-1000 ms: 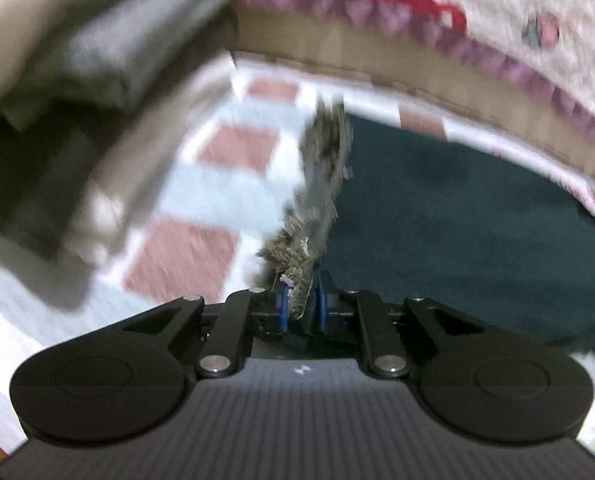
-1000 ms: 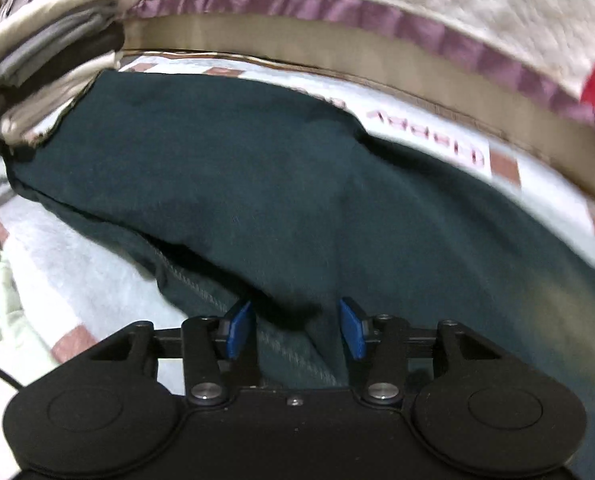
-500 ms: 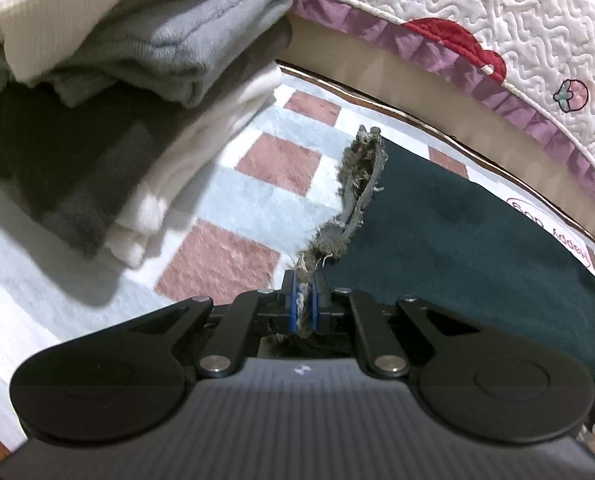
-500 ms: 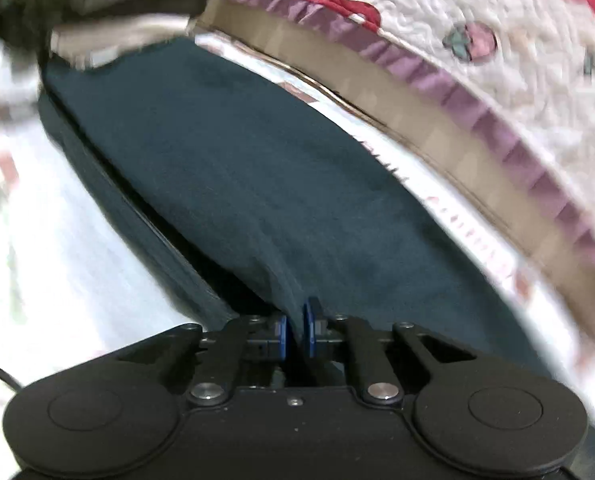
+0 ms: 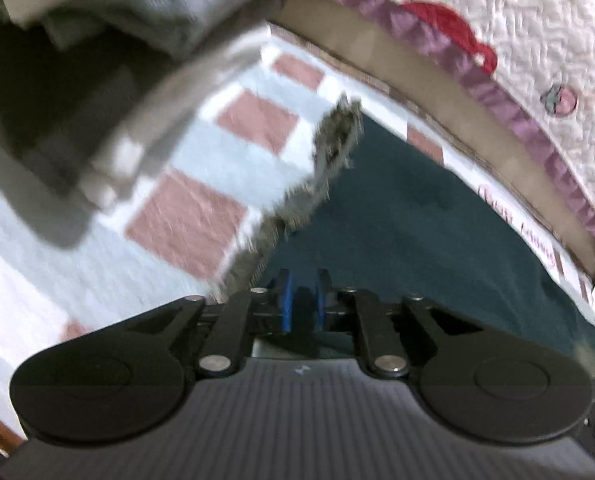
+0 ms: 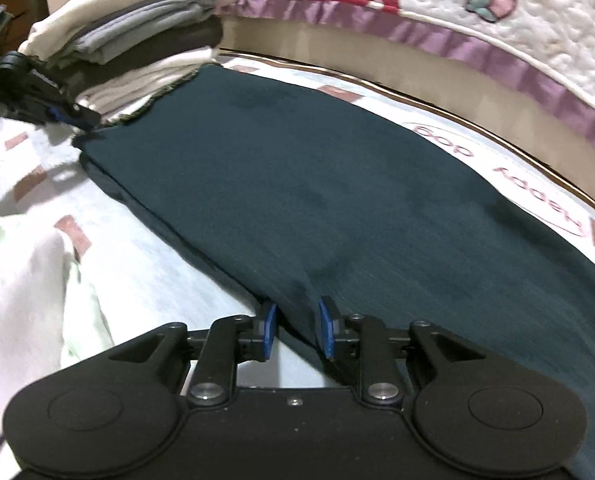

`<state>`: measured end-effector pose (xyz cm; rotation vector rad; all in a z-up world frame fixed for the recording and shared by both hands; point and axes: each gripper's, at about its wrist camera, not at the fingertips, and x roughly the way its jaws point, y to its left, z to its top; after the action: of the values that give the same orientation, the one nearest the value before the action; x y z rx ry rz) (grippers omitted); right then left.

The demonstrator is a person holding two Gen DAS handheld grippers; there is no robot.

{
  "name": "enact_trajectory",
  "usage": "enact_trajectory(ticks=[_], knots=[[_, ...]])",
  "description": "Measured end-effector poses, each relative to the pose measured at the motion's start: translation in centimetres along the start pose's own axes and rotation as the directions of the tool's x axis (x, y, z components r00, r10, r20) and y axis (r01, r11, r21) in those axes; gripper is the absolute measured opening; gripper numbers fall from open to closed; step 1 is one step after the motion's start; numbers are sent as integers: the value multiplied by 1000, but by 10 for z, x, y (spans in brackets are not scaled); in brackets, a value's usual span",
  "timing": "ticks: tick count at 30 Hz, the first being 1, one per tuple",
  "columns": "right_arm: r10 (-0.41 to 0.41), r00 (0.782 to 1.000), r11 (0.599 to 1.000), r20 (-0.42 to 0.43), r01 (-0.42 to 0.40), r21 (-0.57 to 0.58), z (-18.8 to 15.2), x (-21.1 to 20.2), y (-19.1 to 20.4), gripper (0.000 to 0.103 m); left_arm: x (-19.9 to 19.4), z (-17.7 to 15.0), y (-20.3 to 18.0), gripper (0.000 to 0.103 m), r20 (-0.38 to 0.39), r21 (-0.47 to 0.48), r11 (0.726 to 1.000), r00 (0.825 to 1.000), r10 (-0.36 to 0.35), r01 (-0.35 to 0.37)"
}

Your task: Fold clothes

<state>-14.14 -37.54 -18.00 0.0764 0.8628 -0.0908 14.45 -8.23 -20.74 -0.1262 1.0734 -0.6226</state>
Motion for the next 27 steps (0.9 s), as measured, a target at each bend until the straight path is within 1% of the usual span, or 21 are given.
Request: enact_trajectory(ticks=[2,4,6,7,8,9,10,11,12,15,16,17,18,19,20,21,22,23,24,25,27], knots=[[26,1000,999,-2,-26,20,6,7,2,29,4,-5,-6,15,-9,20,1000,1000,24,-24],[53,999,998,-7,-52,46,12,14,1,29,4,-5,-13,15,13,60,997,999,42,-43],[70,997,997,-25,-69,37,18,15,3,29,-4,-1,-23,17,57,111,993,998,21,-27],[79,996,996,-34,-77,32,20,16,4,29,-6,5,-30,19,75,134,991,997,-2,-8],[87,995,996,-42,-86,28,23,17,6,30,-7,15,-36,24,90,153,988,996,-27,13],[95,994,995,-51,-94,23,26,17,7,33,-3,29,-41,33,104,167,986,994,-41,23],[109,992,994,-59,-108,23,28,17,7,42,0,42,-46,38,117,182,983,992,-55,34],[146,987,989,-61,-144,40,30,15,3,47,3,55,-50,46,129,196,980,989,-70,44],[179,982,983,-63,-176,54,31,13,0,48,9,69,-55,46,133,210,977,988,-75,46],[234,970,970,-61,-230,73,33,7,-8,48,48,116,-68,47,98,248,969,995,-34,8],[257,966,962,-32,-252,104,34,2,-13,48,60,127,-71,48,81,256,967,996,-23,2],[280,960,951,-3,-277,137,35,-3,-19,48,71,131,-73,52,52,256,967,998,-20,6],[305,952,935,25,-305,181,36,-6,-26,48,81,134,-75,52,23,255,967,1000,-16,10],[307,951,926,48,-310,215,36,-9,-33,48,92,137,-77,50,-6,254,967,1000,-12,14],[302,951,920,67,-309,242,36,-11,-40,48,102,141,-79,46,-36,253,967,999,-9,17],[273,959,927,68,-282,247,36,-11,-44,48,113,144,-81,31,-65,252,967,998,-5,21],[245,967,935,67,-254,248,35,-11,-48,48,123,148,-83,19,-94,251,968,996,-2,25],[219,974,944,58,-226,239,35,-11,-50,48,134,151,-85,4,-123,249,968,992,2,29],[191,981,955,45,-196,224,34,-9,-52,48,140,152,-86,3,-143,243,969,990,-7,42],[162,986,964,30,-165,208,34,-8,-53,48,136,148,-86,3,-143,226,972,989,-38,70],[106,994,981,-11,-102,166,35,-2,-55,48,120,138,-83,3,-121,196,972,987,-105,127]])
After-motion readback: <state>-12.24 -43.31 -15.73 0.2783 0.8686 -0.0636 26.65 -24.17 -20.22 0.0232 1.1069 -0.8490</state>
